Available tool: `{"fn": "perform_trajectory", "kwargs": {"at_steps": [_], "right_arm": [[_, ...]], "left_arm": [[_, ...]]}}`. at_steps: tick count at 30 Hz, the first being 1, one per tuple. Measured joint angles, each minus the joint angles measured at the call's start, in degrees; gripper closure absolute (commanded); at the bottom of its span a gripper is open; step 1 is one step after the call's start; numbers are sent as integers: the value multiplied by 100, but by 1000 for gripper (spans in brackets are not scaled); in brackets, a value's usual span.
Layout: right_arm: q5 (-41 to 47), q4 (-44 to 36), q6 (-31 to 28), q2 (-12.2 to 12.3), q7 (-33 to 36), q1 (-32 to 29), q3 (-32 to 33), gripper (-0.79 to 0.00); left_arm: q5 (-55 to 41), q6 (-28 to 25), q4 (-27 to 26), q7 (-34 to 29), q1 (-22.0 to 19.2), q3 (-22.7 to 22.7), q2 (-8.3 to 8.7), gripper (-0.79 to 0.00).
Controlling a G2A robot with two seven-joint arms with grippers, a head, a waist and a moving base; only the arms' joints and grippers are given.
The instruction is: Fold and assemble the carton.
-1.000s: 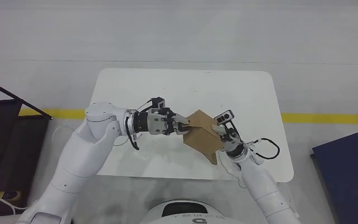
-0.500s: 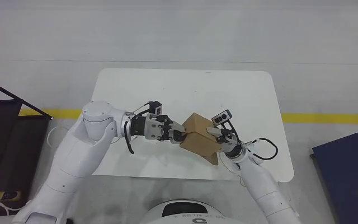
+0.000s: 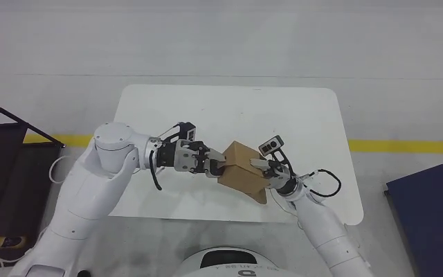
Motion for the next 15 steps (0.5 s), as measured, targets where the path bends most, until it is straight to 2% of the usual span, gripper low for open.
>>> {"fn": "perform_trajectory", "kwargs": {"at_steps": [7,15], "right_arm": [[-7,-11,-21,6,-23,40,-22,0],[-49,-1,-29,12,-74,77,-66,0]], "left_arm": [[10,9,-102,-22,150,-283,93,-299],[114,-68,-114,-76,249,-174,153,-292]]}}
